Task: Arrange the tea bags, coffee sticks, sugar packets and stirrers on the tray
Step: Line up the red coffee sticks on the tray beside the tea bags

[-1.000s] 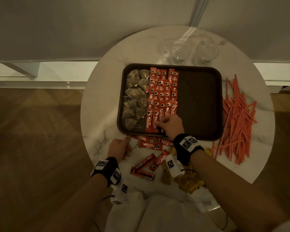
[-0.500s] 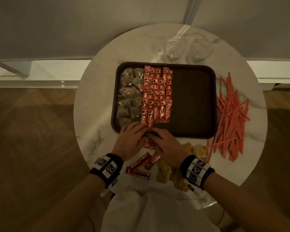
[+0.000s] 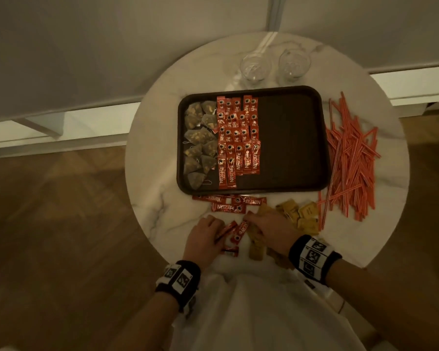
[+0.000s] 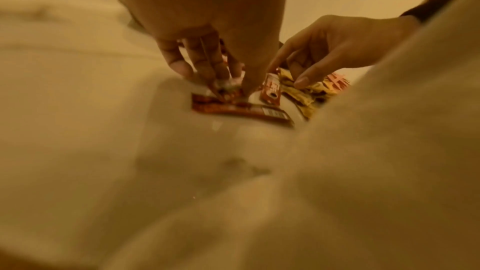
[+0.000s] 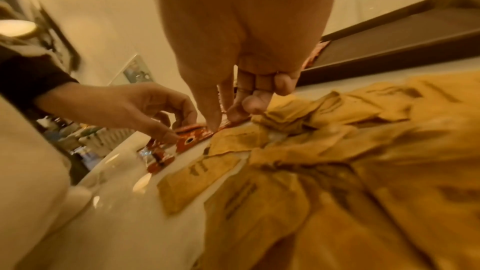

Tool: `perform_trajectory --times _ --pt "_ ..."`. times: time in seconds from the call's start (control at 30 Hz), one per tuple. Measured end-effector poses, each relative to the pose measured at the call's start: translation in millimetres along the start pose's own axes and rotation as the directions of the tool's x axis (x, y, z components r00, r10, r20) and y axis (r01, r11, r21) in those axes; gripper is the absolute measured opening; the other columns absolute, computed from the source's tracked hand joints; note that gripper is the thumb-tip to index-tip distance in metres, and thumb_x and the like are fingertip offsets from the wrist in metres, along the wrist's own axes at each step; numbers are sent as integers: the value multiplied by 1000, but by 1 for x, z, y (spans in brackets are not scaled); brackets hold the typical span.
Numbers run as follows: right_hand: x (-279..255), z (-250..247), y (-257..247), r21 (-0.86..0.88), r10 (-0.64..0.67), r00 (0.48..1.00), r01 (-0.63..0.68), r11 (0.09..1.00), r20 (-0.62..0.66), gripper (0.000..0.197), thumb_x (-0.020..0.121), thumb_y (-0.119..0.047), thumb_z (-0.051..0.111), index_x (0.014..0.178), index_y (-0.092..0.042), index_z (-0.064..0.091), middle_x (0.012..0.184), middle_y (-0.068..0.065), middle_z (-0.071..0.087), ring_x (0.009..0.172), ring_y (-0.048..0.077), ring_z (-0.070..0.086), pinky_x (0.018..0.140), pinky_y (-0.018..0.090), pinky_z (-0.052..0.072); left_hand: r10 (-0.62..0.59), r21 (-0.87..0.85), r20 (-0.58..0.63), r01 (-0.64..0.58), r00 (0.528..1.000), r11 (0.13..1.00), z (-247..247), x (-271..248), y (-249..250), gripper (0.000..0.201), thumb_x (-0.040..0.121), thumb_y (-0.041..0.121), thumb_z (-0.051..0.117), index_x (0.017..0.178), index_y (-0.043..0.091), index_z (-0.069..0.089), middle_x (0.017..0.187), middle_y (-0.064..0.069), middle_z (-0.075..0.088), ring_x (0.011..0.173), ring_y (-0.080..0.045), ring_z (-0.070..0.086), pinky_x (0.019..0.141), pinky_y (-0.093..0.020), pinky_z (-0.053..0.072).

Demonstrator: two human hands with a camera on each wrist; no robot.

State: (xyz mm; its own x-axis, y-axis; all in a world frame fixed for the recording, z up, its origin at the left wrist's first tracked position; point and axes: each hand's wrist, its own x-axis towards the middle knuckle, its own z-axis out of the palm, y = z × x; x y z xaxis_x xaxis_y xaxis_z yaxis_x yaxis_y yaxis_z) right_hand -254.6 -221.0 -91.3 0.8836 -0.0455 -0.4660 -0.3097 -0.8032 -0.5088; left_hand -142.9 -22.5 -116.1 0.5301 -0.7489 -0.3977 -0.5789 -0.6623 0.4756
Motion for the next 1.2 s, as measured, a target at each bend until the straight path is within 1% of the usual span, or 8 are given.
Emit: perform_trajectory --times 0.17,0.37,0.47,0.6,0.7,0.97,1.07,1.2 --pt "12 14 -15 -157 11 998 -1 988 66 27 103 -32 40 125 -21 53 110 3 66 97 22 63 90 36 49 -164 -78 -32 161 986 984 4 -6 16 16 91 26 60 106 21 60 105 6 53 98 -14 50 79 -22 38" --pt "9 11 -28 -261 76 997 -71 963 10 31 101 -34 41 127 -19 49 113 10 63 107 31 55 90 39 43 -257 -200 -34 246 966 948 -17 -7 19 30 88 19 65 118 20 60 118 3 57 109 -13 53 97 -26 44" --pt "0 6 -29 -111 106 992 -113 987 -67 33 98 -45 46 123 -24 50 112 6 64 104 25 56 89 37 45 -347 -459 -129 254 929 851 -29 -15 24 18 91 18 65 109 20 65 112 5 63 102 -9 58 90 -25 49" --pt "-10 -1 -39 121 145 965 -120 985 -219 31 91 -54 57 110 -29 56 100 -2 68 94 17 61 82 33 50 -294 -689 21 227 956 689 -40 -17 46 21 97 31 60 104 14 70 97 -1 75 89 -13 70 81 -22 56" --pt "-17 -7 -50 259 189 944 -117 959 -271 27 87 -51 64 98 -26 60 85 -6 65 81 12 60 74 31 49 -261 -673 -17 182 965 717 -46 -16 53 16 98 18 59 98 8 71 89 -5 76 79 -12 72 69 -17 55" --pt "-29 -8 -44 722 361 907 -100 685 -216 11 84 -13 75 79 -21 69 83 -6 69 65 -4 62 60 11 48 -222 -697 34 182 974 693 -56 -12 67 9 94 14 64 97 12 73 82 3 73 73 -3 69 63 -12 50" --pt "-33 -3 -37 845 443 887 -135 517 -130 5 85 -6 74 83 -9 70 82 8 72 61 7 65 57 17 52 -309 -683 -48 195 950 704 -54 -9 63 10 95 9 62 99 11 71 85 4 70 71 0 67 61 -11 51" --pt "-42 8 -32 895 484 875 -202 398 -18 2 89 -4 67 90 -2 67 76 9 72 51 8 64 54 21 54 -341 -368 -60 297 938 881 -37 -8 37 15 89 18 67 102 24 68 107 5 66 92 -7 62 87 -26 53"
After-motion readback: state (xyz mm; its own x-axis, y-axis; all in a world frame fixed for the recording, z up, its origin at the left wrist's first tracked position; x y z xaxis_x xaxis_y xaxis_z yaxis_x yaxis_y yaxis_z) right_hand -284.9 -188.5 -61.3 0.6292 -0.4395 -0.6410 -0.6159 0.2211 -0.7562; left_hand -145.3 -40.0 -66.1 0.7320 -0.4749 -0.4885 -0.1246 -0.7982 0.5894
